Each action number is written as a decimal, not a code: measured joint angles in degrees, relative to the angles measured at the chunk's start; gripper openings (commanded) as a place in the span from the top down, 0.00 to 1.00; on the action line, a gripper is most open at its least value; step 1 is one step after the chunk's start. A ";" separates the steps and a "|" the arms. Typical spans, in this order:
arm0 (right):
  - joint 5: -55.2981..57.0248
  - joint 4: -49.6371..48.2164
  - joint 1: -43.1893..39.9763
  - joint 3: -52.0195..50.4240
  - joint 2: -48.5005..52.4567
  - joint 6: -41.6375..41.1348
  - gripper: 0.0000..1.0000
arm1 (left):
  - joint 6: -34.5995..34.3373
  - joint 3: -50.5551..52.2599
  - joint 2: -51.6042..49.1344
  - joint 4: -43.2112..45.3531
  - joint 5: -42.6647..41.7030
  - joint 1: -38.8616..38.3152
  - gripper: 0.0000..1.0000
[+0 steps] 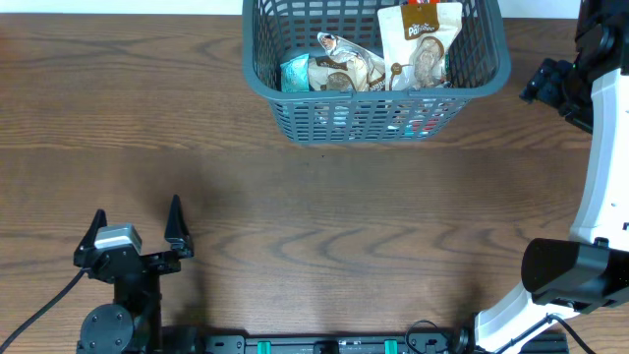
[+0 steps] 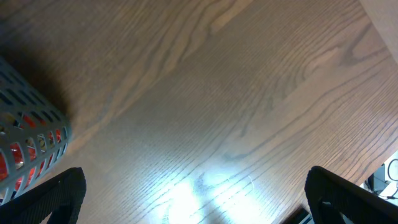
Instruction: Pack container
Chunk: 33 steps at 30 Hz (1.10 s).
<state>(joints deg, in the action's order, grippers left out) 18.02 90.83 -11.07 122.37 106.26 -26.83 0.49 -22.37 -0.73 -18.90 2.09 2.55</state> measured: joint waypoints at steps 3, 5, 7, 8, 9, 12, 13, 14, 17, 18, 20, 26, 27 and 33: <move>0.00 0.00 0.00 0.00 0.00 0.00 0.01 | 0.00 0.61 0.02 1.25 0.00 0.00 0.01; 0.00 0.00 0.00 0.00 0.00 0.02 0.01 | 0.00 1.40 0.11 1.92 0.00 0.00 0.02; 0.00 0.00 0.00 0.00 0.00 0.02 0.01 | 0.00 2.73 0.13 2.60 0.00 0.00 0.02; 0.00 0.00 0.00 0.00 0.00 0.02 0.01 | 0.00 3.89 0.15 3.30 0.00 0.00 0.01; 0.00 0.00 0.00 0.00 0.00 0.02 0.01 | -0.02 4.63 0.13 3.80 0.00 0.00 0.01; 0.00 0.00 0.00 0.00 0.00 0.02 0.01 | 0.00 7.52 0.15 6.54 -0.02 0.00 0.01; 0.00 0.00 0.00 0.00 0.00 0.02 0.01 | -0.02 8.26 0.15 7.08 -0.02 0.00 0.01; 0.00 0.00 0.00 0.00 0.00 0.02 0.01 | -0.02 9.25 0.15 7.74 -0.02 0.00 0.01; 0.00 0.00 0.00 0.00 0.00 0.00 0.01 | 0.00 12.09 0.15 9.42 -0.02 0.00 0.01; 0.00 0.00 0.00 0.00 0.00 0.02 0.01 | -0.02 13.11 0.15 9.81 -0.02 0.00 0.01; 0.00 0.00 0.00 0.00 0.00 0.02 0.01 | -0.02 14.21 0.15 10.08 -0.02 0.00 0.01; 0.00 -0.02 0.00 0.00 0.00 0.02 0.01 | -0.02 17.40 0.15 10.14 -0.02 0.00 0.01; 0.00 0.00 0.00 0.00 0.00 0.02 0.01 | 0.00 17.86 0.15 10.19 -0.02 0.00 0.01; 0.00 0.00 0.00 0.00 0.00 0.02 0.01 | 0.00 18.23 0.15 10.45 -0.07 0.00 0.01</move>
<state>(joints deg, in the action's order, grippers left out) 18.02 90.83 -11.07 122.37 106.26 -26.81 0.49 -4.14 -0.58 -8.45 2.02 2.55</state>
